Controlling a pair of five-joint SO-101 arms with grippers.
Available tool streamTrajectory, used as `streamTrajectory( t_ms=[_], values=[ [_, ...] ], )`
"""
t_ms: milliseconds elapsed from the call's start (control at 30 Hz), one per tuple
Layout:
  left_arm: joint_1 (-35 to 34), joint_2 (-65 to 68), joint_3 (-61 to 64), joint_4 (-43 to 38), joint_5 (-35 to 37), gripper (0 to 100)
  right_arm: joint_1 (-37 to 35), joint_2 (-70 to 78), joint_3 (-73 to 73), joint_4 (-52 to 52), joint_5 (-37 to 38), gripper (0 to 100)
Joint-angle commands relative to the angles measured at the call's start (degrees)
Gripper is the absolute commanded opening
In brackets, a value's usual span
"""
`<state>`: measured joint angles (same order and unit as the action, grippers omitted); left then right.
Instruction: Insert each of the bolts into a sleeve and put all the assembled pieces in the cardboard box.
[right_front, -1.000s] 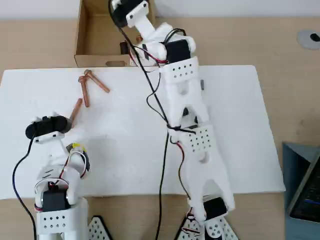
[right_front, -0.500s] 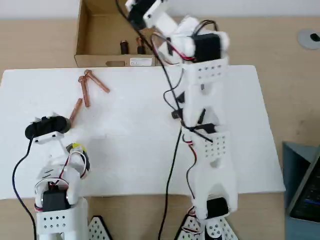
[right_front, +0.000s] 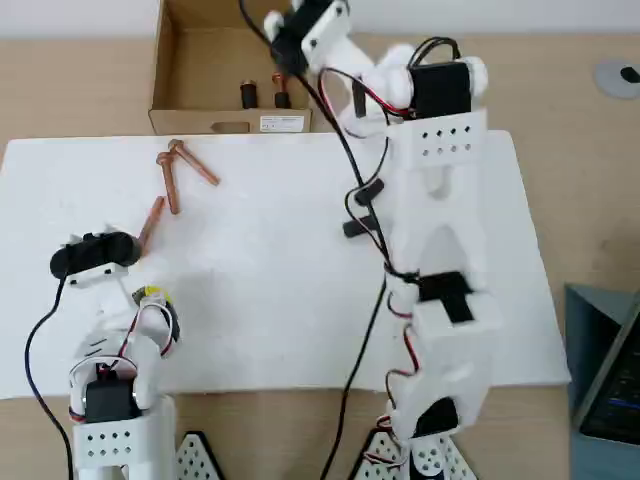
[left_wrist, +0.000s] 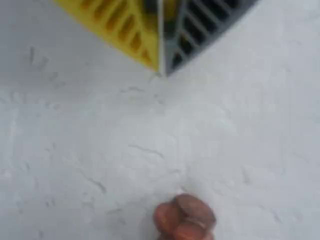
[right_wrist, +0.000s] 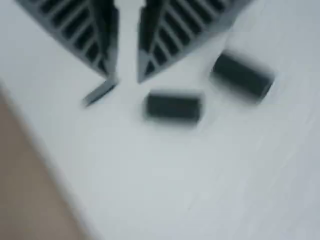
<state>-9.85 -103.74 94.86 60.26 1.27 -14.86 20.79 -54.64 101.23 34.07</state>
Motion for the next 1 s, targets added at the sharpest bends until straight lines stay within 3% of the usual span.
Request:
streamTrajectory(
  t_ms=[0, 267, 433, 767, 967],
  values=[
    [-0.62, -0.48, -0.44, -0.88, 0.26, 0, 1.10, -9.36, 13.85, 1.14, 4.66, 3.4],
    [-0.62, -0.48, -0.44, -0.79, 0.26, 0, 2.15, -15.25, 34.86, -0.53, 15.56, 3.6],
    [-0.62, -0.48, -0.44, -0.79, 0.26, 0, 4.35, -14.99, 42.15, -3.34, 23.12, 12.2],
    [-0.62, -0.48, -0.44, -0.79, 0.26, 0, 4.09, -14.90, 52.00, -10.64, 35.78, 17.1],
    [-0.62, -0.48, -0.44, -0.79, 0.26, 0, 1.45, -14.90, 52.79, -11.78, 37.80, 17.5]
  ],
)
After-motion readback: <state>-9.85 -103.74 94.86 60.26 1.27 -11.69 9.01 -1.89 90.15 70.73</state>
